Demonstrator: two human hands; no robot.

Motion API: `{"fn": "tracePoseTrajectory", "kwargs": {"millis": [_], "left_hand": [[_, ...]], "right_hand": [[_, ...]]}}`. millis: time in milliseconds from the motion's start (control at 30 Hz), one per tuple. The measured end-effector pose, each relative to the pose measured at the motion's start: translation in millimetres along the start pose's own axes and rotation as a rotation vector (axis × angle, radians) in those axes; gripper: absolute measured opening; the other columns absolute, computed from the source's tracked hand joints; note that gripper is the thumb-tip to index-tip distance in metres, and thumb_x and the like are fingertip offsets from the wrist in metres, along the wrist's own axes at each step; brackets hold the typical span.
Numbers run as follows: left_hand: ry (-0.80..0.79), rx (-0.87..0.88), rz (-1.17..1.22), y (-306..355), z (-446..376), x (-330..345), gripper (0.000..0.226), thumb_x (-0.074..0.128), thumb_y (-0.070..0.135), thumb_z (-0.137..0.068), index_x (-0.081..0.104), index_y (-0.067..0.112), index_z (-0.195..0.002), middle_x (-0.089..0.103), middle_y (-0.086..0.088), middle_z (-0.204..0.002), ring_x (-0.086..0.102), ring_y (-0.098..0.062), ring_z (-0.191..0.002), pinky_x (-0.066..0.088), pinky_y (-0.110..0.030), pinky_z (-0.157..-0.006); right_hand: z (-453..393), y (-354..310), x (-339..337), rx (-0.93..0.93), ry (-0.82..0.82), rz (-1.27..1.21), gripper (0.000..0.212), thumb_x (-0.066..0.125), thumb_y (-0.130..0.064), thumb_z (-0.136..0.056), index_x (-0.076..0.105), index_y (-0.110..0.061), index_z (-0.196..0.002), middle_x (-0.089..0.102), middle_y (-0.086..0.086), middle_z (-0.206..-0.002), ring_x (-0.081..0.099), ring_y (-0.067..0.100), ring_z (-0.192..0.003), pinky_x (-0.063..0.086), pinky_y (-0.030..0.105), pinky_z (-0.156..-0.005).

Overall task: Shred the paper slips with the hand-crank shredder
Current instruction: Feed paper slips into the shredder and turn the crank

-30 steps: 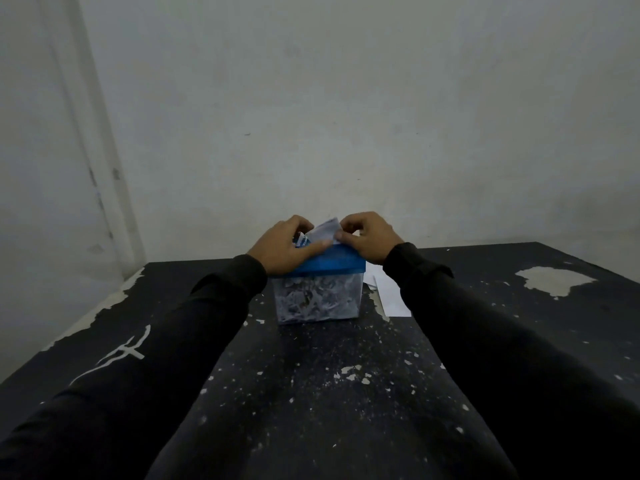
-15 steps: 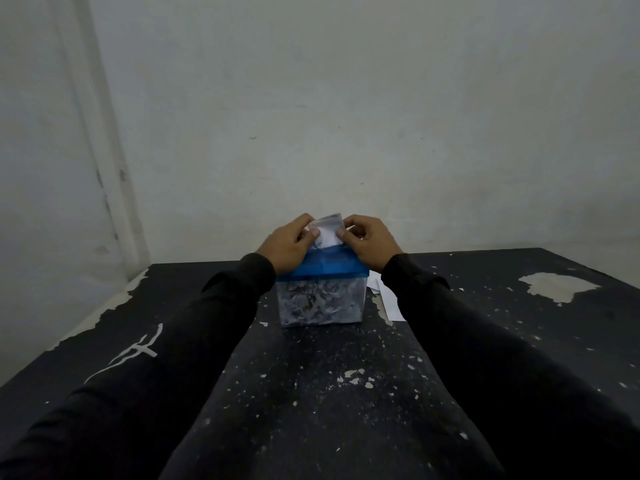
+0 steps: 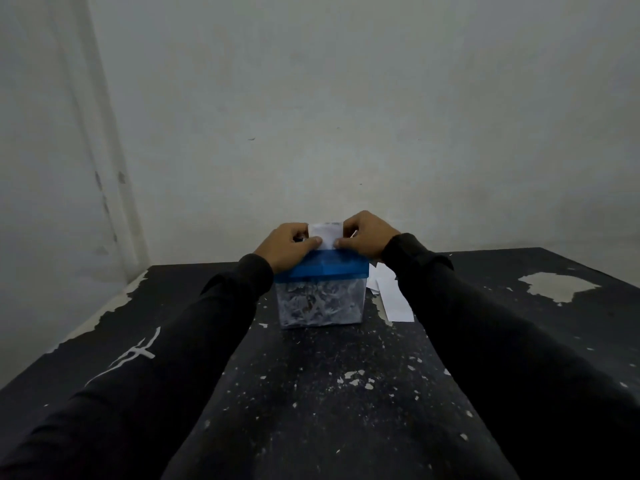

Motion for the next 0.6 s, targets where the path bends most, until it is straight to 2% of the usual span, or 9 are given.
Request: {"fn": "tracePoseTrajectory", "kwargs": {"millis": [67,167,300,467,533,600], "left_hand": [[0.001,0.013,0.018,1.4,0.5,-0.6,0.013,0.065,0.022,-0.099,0.069,0.009,-0.097,0.066,0.0,-0.081,0.058,-0.013,-0.07,0.046,-0.024,-0.064],[-0.011,0.0,0.029,0.4,0.5,0.7,0.017,0.067,0.022,-0.098,0.068,0.007,-0.089,0.06,0.0,-0.071,0.052,-0.009,-0.061,0.041,-0.02,-0.058],[0.009,0.007,0.027,2.4,1.8,2.2,0.025,0.067,0.021,-0.097,0.06,0.021,-0.074,0.056,0.005,-0.065,0.048,-0.004,-0.057,0.036,-0.013,-0.053],[-0.021,0.015,0.015,-0.1,3.4,0.7,0.012,0.064,0.02,-0.099,0.062,0.016,-0.087,0.061,-0.001,-0.078,0.055,-0.014,-0.071,0.042,-0.027,-0.065],[-0.021,0.021,-0.023,-0.3,3.2,0.5,0.015,0.063,0.021,-0.099,0.06,0.016,-0.085,0.06,-0.002,-0.077,0.054,-0.017,-0.071,0.042,-0.03,-0.066],[-0.012,0.03,-0.057,-0.9,2.3,0.9,0.019,0.063,0.022,-0.098,0.057,0.017,-0.081,0.057,-0.003,-0.075,0.053,-0.019,-0.07,0.041,-0.033,-0.067]], "right_hand": [[-1.3,-2.6,2.4,-0.008,-0.009,0.024,0.03,0.072,-0.027,-0.091,0.072,0.003,-0.089,0.07,0.02,-0.095,0.057,0.023,-0.079,0.048,0.031,-0.071],[-0.3,-4.0,1.7,-0.024,-0.026,0.035,0.03,0.071,-0.028,-0.092,0.073,0.002,-0.089,0.07,0.022,-0.095,0.055,0.021,-0.078,0.047,0.031,-0.071],[-2.9,-4.2,0.2,0.003,-0.025,0.033,0.027,0.073,-0.028,-0.09,0.076,-0.001,-0.089,0.071,0.02,-0.097,0.058,0.02,-0.08,0.048,0.028,-0.068],[-2.6,-5.1,3.7,0.018,-0.025,0.006,0.03,0.074,-0.029,-0.09,0.075,0.0,-0.089,0.07,0.024,-0.097,0.056,0.019,-0.076,0.051,0.033,-0.072],[-1.4,-4.5,2.2,0.017,-0.06,-0.008,0.03,0.074,-0.031,-0.09,0.077,-0.001,-0.092,0.071,0.023,-0.098,0.056,0.018,-0.077,0.049,0.033,-0.071],[4.5,-0.2,0.0,-0.011,-0.062,0.014,0.033,0.073,-0.038,-0.091,0.077,-0.008,-0.104,0.072,0.015,-0.109,0.057,0.017,-0.086,0.047,0.032,-0.077]]}}
Point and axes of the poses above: each hand's wrist, its own z-axis away from the middle knuckle, its own x-axis out of the palm, y = z × x, the point moved 6 cm from there along -z, towards the middle knuckle
